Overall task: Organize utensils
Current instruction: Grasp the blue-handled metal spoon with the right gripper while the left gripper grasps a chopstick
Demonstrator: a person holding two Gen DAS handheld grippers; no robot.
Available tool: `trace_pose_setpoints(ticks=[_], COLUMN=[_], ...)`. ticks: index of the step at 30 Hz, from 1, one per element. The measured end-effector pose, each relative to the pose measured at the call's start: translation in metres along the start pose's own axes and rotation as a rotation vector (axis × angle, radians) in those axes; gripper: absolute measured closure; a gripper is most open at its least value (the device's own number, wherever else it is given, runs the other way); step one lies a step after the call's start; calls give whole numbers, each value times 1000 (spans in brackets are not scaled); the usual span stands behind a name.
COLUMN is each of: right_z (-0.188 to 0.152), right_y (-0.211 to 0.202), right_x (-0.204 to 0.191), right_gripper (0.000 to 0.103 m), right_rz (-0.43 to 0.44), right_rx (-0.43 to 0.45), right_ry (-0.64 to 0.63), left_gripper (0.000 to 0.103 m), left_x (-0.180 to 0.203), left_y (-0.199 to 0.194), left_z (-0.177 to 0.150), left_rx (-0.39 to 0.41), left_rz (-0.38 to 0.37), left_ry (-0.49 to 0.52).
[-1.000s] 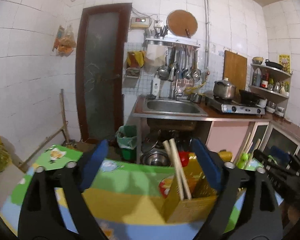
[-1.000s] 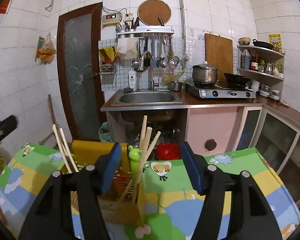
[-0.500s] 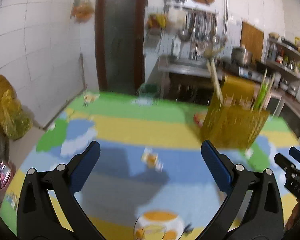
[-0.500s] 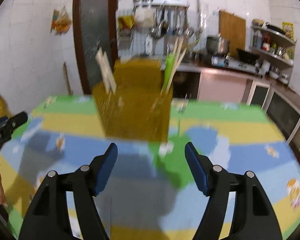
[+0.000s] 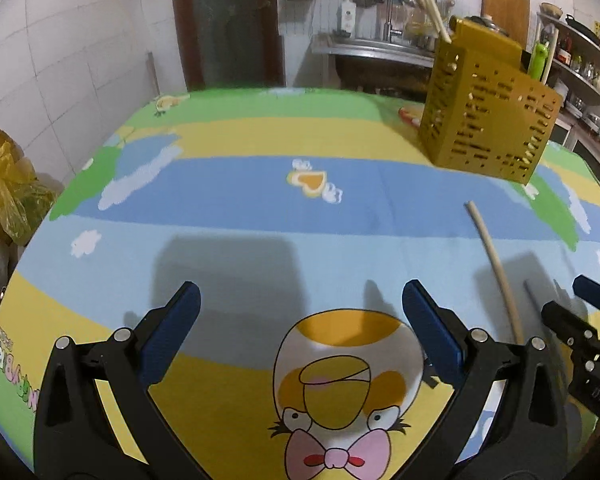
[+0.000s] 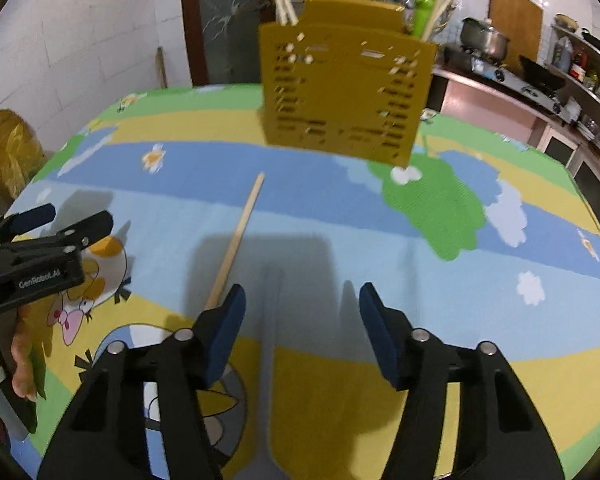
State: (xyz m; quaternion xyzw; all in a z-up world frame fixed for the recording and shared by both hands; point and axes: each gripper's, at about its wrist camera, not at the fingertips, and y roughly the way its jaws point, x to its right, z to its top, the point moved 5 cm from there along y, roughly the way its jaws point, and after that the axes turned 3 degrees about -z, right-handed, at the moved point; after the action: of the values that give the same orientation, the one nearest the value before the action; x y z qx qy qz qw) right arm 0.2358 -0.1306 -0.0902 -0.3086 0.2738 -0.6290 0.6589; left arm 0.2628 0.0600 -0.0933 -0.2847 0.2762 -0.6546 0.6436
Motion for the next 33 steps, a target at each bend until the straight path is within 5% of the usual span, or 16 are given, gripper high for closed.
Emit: trace_pose_setpoints(ticks=[9,18,33], right_z=[-1,8,10], right_y=[13,8,18], right_x=[-15,26,108], right_gripper=[95,96,96], right_rz=[42,38,-15], right_rx=[-40,-16,12], right_ry=[2,86,205], left_gripper=[5,5,5], left_x=[0,26,129], left_y=[5,-2,29], left_z=[2,16,31], left_rx=[-23,-9,-64], left_rz=[3,-6,-64], left_ry=[-2,18,82])
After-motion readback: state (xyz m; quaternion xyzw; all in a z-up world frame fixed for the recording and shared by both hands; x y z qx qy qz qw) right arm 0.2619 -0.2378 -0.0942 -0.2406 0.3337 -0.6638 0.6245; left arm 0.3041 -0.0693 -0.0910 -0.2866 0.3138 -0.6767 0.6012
